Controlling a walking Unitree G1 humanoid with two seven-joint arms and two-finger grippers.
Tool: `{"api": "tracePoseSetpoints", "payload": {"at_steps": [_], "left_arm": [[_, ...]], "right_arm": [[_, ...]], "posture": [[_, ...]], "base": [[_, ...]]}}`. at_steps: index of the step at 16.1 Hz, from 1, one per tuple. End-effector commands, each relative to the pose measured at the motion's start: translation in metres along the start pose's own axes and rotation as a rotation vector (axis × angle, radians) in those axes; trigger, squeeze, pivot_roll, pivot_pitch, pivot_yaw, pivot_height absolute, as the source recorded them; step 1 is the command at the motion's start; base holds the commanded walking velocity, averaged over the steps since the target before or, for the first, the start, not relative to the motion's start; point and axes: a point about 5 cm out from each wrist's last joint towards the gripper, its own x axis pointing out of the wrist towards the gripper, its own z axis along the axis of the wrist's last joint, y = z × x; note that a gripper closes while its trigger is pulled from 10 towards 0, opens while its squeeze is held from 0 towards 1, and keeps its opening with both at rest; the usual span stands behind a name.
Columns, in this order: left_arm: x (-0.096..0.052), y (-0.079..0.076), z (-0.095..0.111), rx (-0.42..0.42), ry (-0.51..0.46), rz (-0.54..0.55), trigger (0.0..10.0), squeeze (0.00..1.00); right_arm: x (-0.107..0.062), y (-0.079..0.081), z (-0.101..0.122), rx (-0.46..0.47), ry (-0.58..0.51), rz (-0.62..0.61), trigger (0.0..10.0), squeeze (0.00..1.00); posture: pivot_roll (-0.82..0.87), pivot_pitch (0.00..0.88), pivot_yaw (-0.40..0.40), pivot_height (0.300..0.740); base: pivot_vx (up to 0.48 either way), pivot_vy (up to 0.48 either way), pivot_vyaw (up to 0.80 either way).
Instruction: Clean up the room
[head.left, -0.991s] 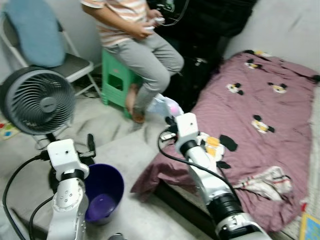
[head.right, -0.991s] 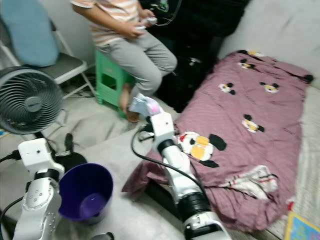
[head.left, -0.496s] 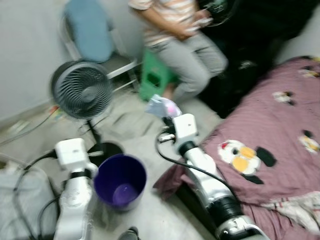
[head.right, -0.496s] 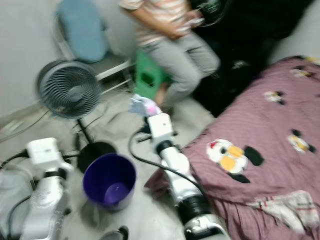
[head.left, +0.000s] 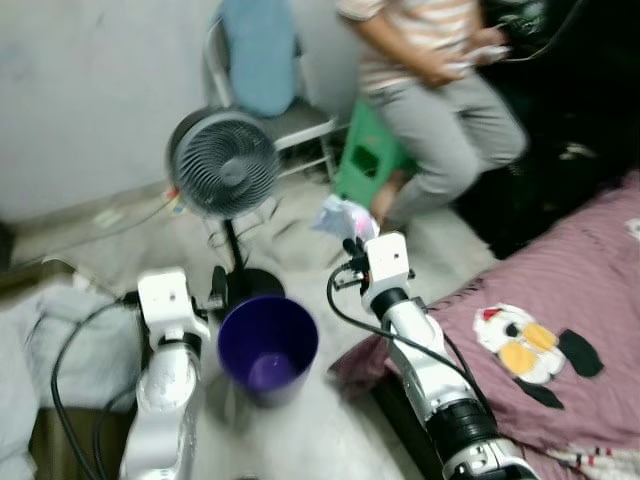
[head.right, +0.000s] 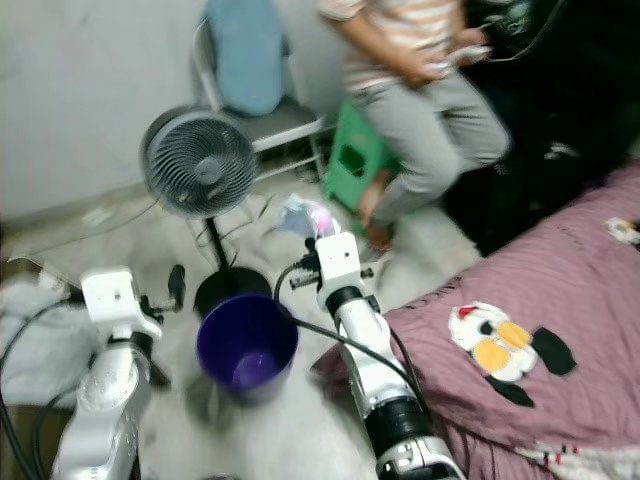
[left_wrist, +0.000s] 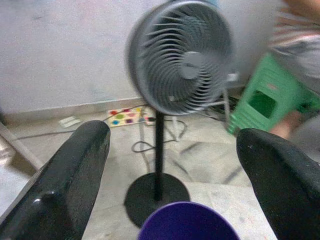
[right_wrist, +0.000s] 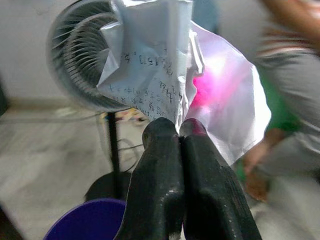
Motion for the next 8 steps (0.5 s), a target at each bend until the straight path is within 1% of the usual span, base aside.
{"api": "tracePoseSetpoints", "payload": {"at_steps": [1, 4, 6, 8], "left_arm": [[-0.001, 0.0024, -0.0035, -0.005, 0.022, -0.006, 10.0, 0.0], [-0.0059, -0.0012, -0.0045, -0.004, 0.023, -0.051, 10.0, 0.0], [-0.0073, -0.0049, -0.006, -0.017, 0.029, -0.07, 10.0, 0.0], [-0.0069, -0.0066, -0.0042, -0.027, 0.023, -0.087, 10.0, 0.0]], "right_arm": [[-0.0001, 0.0017, 0.003, 0.001, -0.013, 0.01, 10.0, 0.0], [-0.0051, -0.0018, 0.0, -0.003, -0.005, 0.005, 10.0, 0.0], [-0.0074, -0.0019, -0.0034, 0.0, 0.008, 0.005, 10.0, 0.0], [-0.0077, -0.0012, -0.0028, -0.003, 0.005, 0.009, 10.0, 0.0]], "posture": [[0.06, 0.044, -0.026, 0.74], [0.07, 0.047, -0.025, 0.74], [0.06, 0.046, -0.025, 0.74], [0.06, 0.045, -0.024, 0.74]], "base": [[0.0, 0.0, 0.76], [0.0, 0.0, 0.76], [0.0, 0.0, 0.72], [0.0, 0.0, 0.49]]}}
